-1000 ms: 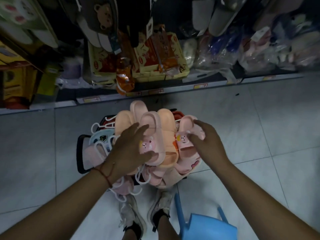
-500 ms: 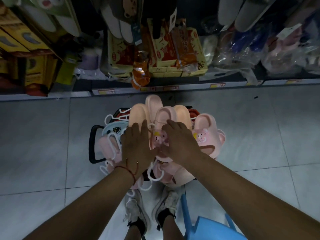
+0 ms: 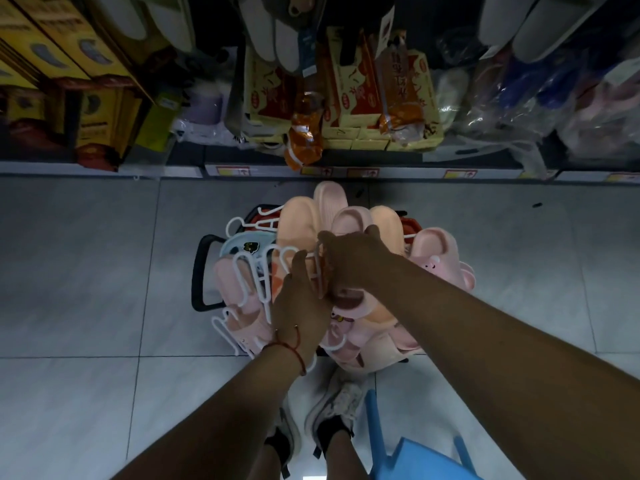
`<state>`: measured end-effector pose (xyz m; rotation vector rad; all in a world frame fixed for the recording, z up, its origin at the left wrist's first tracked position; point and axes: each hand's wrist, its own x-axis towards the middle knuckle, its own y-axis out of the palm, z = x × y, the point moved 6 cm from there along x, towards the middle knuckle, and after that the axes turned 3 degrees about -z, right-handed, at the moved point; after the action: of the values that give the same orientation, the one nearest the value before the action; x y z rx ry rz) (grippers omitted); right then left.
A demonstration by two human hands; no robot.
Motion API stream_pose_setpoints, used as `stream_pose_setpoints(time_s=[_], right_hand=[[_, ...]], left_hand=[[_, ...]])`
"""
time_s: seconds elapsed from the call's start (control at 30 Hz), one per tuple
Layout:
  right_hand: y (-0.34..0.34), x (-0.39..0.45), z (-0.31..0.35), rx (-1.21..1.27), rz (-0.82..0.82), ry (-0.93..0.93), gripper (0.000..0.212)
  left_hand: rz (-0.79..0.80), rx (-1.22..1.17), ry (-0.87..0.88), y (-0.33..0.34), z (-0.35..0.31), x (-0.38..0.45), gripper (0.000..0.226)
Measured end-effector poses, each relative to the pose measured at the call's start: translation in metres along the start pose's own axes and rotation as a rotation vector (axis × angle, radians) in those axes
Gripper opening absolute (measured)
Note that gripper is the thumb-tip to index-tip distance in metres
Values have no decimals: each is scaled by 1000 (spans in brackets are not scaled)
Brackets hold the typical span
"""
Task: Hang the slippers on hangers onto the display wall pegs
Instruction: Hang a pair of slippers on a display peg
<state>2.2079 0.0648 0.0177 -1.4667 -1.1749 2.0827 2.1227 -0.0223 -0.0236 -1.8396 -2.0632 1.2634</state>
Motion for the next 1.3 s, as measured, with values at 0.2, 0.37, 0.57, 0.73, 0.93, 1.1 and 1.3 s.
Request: stream_pose_setpoints(time_s=[0.2,0.37,0.57,0.73,0.93,1.1,1.3], right_hand=[[-13,-13,-6,150,-45,46,46],[-18,-48,-28,405,-132,163,58],[-18,-88,-50,785,-256,299,51],[-35,-109,-66,1045,-411,419,48],[-52,-132,-88,1419,-647,586,37],[-66,-149,-91,1581,-698,611,52],[-100,-178,-81,1787,-730,585,18]], left_hand=[[9,-81,37,-16,-17,-17,58],[16,-143,100,-39,-33,-45,51],[-3,-313,18,-55,-16,-52,51],[-20,-449,2,-63,-17,-54,38],[11,-533,-13,-68,-35,-58,26],[133,-474,-51,-66,-54,-57,34],[301,-367,175,-63,-114,-69,40]])
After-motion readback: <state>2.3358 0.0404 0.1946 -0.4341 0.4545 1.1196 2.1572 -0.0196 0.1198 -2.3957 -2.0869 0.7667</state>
